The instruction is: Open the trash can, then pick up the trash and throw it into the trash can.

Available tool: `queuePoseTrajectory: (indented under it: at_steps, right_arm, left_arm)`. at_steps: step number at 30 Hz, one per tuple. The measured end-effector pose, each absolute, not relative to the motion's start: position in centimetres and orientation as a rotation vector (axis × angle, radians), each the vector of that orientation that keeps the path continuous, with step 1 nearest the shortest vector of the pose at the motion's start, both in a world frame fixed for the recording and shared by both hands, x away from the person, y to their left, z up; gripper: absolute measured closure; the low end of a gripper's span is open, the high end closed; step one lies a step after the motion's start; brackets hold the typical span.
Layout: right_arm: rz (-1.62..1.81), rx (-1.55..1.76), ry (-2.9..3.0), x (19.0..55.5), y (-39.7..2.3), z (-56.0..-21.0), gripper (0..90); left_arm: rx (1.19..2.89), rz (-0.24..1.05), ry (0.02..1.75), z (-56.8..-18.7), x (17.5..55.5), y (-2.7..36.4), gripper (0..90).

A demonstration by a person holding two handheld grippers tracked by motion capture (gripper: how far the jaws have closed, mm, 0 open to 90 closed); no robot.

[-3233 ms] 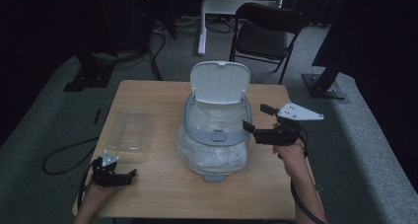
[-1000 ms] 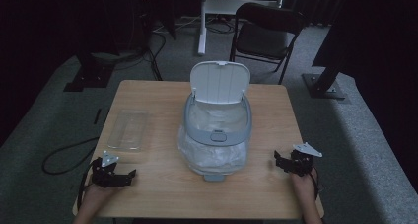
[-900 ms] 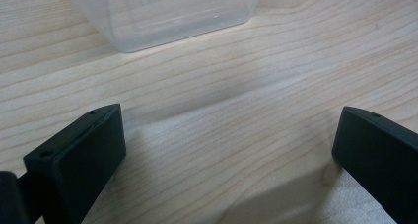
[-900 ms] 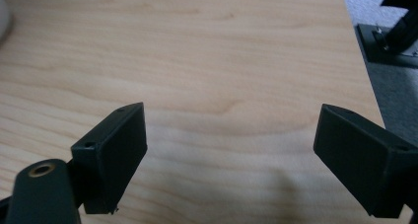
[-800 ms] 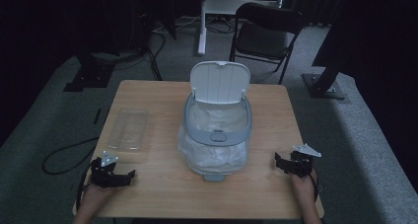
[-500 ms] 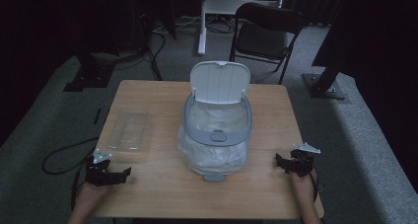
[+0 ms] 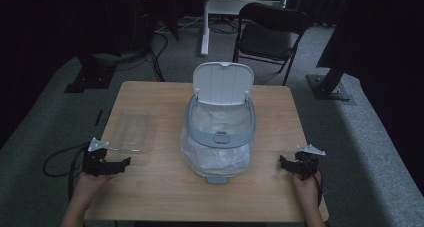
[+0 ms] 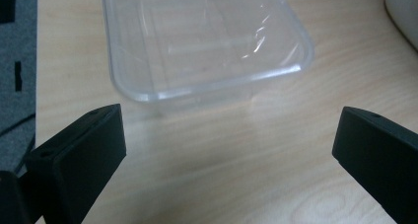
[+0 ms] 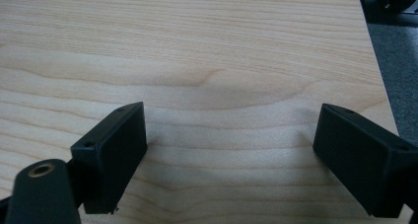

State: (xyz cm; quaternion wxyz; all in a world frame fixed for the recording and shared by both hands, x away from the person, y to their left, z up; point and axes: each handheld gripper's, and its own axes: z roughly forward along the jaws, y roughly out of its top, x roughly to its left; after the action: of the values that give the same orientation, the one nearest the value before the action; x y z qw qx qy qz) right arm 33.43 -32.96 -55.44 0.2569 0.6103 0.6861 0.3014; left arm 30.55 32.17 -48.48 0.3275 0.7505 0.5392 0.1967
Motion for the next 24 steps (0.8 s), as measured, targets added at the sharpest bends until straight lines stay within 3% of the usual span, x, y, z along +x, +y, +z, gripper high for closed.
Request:
queuePoseTrajectory:
  at_steps: [9, 24]
  right_arm:
    - [0.819, 1.655, 1.861, 33.4, -33.0, -55.5, 12.4]
    - [0.818, 1.653, 1.862, 33.4, -33.0, -55.5, 12.5]
  left_arm:
    - [1.950, 0.519, 1.356, -47.0, 33.1, 31.7, 0.7]
    - [1.922, 0.513, 1.404, -46.1, 39.7, 33.0, 3.3]
